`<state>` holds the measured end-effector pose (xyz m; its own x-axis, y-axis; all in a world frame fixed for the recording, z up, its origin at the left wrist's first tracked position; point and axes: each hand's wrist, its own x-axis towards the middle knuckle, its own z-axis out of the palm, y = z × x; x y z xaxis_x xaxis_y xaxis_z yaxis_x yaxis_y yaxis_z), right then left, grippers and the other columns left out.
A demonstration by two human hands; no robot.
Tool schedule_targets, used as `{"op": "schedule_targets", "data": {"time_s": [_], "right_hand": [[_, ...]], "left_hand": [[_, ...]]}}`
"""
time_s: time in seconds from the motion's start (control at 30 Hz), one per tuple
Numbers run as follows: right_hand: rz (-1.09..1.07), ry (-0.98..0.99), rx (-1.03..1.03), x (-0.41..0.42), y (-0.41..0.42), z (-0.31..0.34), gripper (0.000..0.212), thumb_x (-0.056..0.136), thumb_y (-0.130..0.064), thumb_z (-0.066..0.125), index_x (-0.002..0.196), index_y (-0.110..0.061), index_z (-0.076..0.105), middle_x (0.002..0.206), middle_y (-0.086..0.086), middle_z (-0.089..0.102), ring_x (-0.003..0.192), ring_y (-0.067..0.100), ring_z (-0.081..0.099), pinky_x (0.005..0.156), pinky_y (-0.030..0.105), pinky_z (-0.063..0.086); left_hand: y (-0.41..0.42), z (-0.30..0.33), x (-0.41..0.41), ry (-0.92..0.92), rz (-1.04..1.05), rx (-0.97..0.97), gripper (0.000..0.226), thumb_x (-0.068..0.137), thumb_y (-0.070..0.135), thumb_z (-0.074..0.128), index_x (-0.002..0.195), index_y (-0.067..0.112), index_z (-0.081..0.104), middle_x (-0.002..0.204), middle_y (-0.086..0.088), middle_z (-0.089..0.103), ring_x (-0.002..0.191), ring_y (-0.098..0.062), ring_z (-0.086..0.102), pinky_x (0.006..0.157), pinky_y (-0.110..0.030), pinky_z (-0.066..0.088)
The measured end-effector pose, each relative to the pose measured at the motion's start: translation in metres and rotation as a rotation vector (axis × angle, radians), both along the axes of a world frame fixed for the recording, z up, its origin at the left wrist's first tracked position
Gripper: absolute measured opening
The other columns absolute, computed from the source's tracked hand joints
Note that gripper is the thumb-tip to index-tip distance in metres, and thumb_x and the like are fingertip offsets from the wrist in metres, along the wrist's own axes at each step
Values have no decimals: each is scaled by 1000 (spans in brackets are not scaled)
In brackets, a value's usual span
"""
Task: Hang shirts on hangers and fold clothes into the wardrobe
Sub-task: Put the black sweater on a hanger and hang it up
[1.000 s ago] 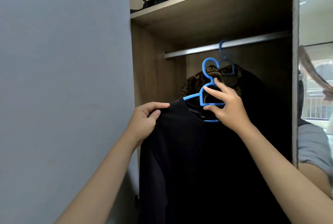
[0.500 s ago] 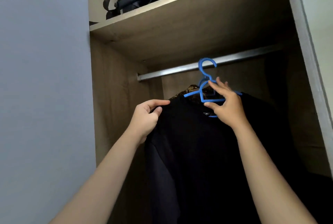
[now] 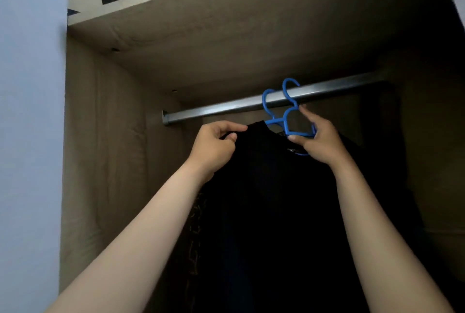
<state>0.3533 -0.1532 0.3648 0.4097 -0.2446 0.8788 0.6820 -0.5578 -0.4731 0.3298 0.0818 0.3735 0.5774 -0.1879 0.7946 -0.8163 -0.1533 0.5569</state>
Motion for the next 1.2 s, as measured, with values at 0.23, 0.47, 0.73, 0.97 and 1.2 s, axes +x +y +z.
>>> {"op": "schedule_targets", "data": {"time_s": [0.23, 0.47, 0.73, 0.97, 1.2], "right_hand": [[-20, 27, 8, 5, 3, -26, 79, 82, 0, 69, 148, -19, 30, 156, -9, 22, 141, 2, 18, 110, 17, 16], [-61, 67, 43, -5, 12, -29, 71, 86, 6, 61, 147, -18, 34, 157, -6, 21, 144, 7, 16, 112, 21, 17], [-141, -103, 124, -35, 67, -76, 53, 89, -3, 58, 139, -16, 47, 147, 1, 43, 138, 12, 35, 107, 18, 27], [-20, -12, -29, -116, 124, -128, 53, 90, -6, 58, 140, -19, 46, 147, 0, 43, 137, 7, 35, 105, 9, 24], [198, 45, -166, -252, 206, -204, 50, 89, -11, 63, 136, -22, 50, 130, -21, 51, 125, -4, 45, 103, 11, 34]], "left_hand": [[-1, -31, 14, 64, -53, 34, 30, 95, 2, 48, 101, 20, 70, 107, 2, 69, 99, -10, 65, 90, -28, 53], [-1, -50, 9, 21, -53, 89, 35, 94, 2, 47, 111, 27, 66, 121, 7, 61, 113, -10, 57, 97, -35, 50], [19, -98, -23, -77, 131, -13, 35, 88, 4, 55, 104, 33, 67, 117, 9, 62, 112, -2, 55, 95, -18, 45], [64, -148, -124, -49, 330, -186, 34, 85, 5, 58, 104, 31, 67, 116, 11, 63, 113, -2, 56, 103, -29, 42], [131, -212, -301, -95, 645, -236, 34, 83, 2, 61, 105, 26, 66, 113, 7, 62, 105, 12, 51, 92, -4, 36]]}}
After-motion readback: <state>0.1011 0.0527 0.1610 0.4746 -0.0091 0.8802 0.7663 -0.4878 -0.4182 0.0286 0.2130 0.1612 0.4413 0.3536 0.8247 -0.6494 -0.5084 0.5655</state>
